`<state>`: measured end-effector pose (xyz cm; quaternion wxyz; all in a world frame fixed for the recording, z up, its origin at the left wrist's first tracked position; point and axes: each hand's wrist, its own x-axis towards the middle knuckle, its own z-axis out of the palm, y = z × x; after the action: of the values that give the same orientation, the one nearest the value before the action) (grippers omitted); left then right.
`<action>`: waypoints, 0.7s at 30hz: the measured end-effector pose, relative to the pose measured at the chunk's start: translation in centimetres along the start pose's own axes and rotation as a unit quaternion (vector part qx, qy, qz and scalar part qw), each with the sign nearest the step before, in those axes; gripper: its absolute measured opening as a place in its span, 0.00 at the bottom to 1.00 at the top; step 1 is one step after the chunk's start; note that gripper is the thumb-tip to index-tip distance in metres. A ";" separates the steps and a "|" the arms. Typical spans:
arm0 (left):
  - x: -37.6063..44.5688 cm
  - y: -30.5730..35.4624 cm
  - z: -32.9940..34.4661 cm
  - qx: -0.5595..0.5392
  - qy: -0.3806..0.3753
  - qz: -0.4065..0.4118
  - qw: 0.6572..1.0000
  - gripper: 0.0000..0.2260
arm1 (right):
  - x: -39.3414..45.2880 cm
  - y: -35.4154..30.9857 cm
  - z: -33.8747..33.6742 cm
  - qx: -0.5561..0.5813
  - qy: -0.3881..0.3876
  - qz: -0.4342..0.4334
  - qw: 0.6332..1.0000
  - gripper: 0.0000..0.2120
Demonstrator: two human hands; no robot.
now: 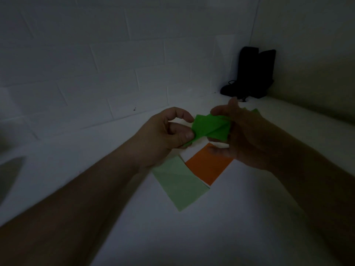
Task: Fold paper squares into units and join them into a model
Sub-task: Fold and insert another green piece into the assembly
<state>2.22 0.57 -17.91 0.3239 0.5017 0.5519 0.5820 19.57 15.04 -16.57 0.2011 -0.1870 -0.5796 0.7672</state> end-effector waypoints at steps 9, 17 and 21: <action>-0.1 0.0 0.3 0.014 -0.038 0.034 0.999 0.18 | -0.6 -0.1 0.4 0.019 -0.082 0.063 0.994 0.11; -0.1 0.1 0.3 0.074 -0.029 0.047 0.996 0.10 | -0.6 0.0 0.6 -0.018 -0.071 0.059 0.996 0.14; -0.3 0.2 0.4 0.083 -0.029 0.057 0.995 0.10 | -0.9 0.2 0.8 -0.065 -0.100 0.056 0.991 0.18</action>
<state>2.67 0.38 -17.84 0.2636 0.5741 0.5589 0.5372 19.91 13.83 -16.53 0.0861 -0.1537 -0.6345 0.7525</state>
